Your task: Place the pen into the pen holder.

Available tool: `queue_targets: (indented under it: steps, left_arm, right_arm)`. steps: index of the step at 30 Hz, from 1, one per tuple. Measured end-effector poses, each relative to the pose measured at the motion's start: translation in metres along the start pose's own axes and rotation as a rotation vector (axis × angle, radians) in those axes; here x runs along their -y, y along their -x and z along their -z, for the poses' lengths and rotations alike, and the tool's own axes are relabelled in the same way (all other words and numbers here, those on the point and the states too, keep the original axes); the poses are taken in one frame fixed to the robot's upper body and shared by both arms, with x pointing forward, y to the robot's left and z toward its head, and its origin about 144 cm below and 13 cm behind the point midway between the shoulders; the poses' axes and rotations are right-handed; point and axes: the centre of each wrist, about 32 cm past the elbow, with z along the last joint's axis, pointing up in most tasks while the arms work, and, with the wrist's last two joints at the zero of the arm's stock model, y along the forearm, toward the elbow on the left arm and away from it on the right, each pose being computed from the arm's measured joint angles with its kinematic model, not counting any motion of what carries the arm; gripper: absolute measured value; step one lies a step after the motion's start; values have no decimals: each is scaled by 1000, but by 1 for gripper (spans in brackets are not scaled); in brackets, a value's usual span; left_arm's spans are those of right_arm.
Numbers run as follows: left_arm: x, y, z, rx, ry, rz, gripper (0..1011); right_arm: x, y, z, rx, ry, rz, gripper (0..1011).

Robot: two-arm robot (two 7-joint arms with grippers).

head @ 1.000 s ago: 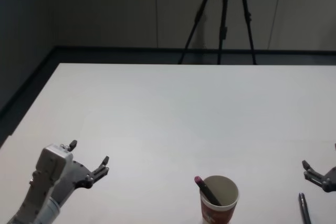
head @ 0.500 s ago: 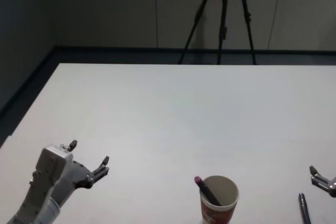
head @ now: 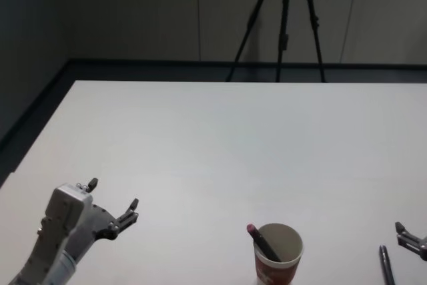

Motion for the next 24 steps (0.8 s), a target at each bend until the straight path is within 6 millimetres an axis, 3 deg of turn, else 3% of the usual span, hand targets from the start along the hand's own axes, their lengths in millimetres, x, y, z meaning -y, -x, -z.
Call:
queue_targets:
  steps: [24]
  left_arm:
    - [0,0,0,0,0,0,1001]
  right_arm:
    - [8,1,-2,-27,155,16,1001]
